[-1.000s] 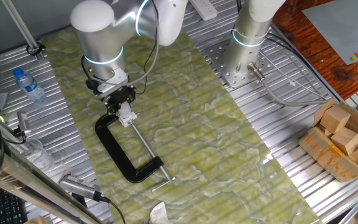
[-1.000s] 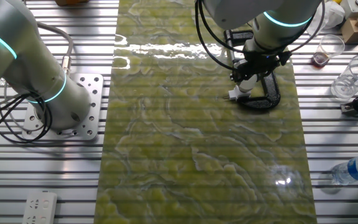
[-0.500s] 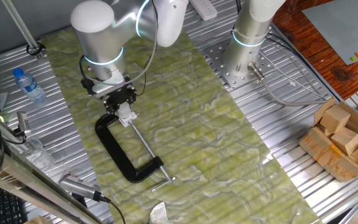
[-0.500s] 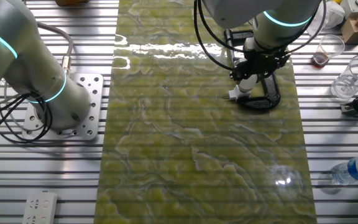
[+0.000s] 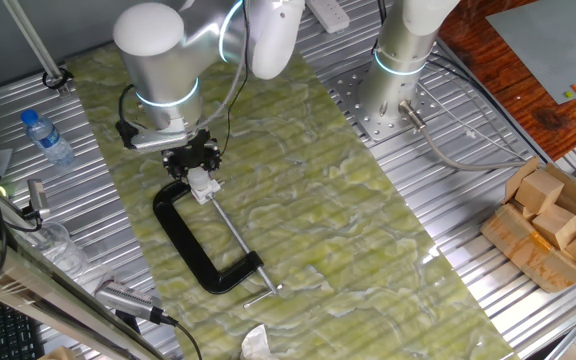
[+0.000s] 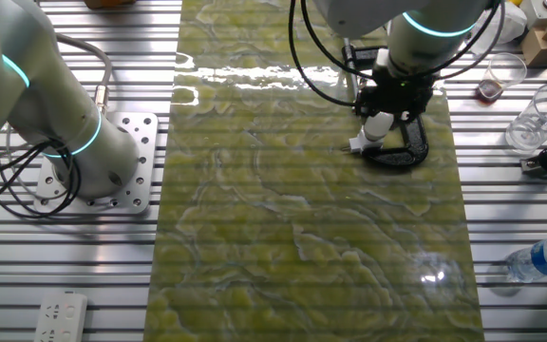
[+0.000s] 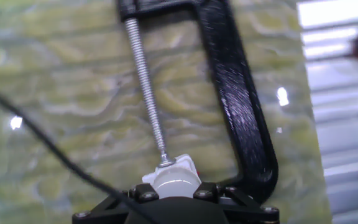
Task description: Install the light bulb by rotating it
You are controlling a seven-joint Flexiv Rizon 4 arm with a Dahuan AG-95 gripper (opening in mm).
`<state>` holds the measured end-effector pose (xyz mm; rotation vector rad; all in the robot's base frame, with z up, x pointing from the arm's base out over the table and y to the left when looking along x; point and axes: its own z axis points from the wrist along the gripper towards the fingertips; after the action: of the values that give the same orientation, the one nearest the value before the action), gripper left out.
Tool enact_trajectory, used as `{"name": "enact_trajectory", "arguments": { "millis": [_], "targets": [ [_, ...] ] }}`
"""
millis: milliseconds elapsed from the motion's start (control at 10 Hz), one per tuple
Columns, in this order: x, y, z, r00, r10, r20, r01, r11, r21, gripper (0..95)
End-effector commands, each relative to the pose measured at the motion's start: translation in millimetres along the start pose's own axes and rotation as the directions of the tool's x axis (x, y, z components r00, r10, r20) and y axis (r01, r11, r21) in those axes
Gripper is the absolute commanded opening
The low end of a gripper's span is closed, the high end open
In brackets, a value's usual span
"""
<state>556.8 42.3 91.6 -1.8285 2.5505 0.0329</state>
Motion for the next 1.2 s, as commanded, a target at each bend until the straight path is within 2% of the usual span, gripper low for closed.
{"name": "enact_trajectory", "arguments": {
  "millis": [100,300,500,700,800,900,1100,1200],
  "targets": [
    [1.9,0.3,-0.5,0.944,0.33,0.005,-0.33,0.944,-0.001,0.0],
    [2.5,0.4,-0.6,0.906,0.423,0.008,-0.423,0.906,-0.005,0.0],
    [3.6,1.5,0.6,0.827,0.562,0.027,-0.561,0.827,-0.028,0.0],
    [3.8,1.6,0.7,0.764,0.645,0.036,-0.643,0.764,-0.047,0.0],
    [3.9,1.6,0.7,0.732,0.681,0.032,-0.679,0.732,-0.046,0.0],
    [3.9,1.6,0.7,0.684,0.729,0.029,-0.728,0.685,-0.041,0.0],
    [3.9,1.6,0.7,0.635,0.772,0.026,-0.771,0.636,-0.04,0.0],
    [3.8,1.6,0.7,0.593,0.805,0.025,-0.804,0.594,-0.036,0.0]
  ]
}}
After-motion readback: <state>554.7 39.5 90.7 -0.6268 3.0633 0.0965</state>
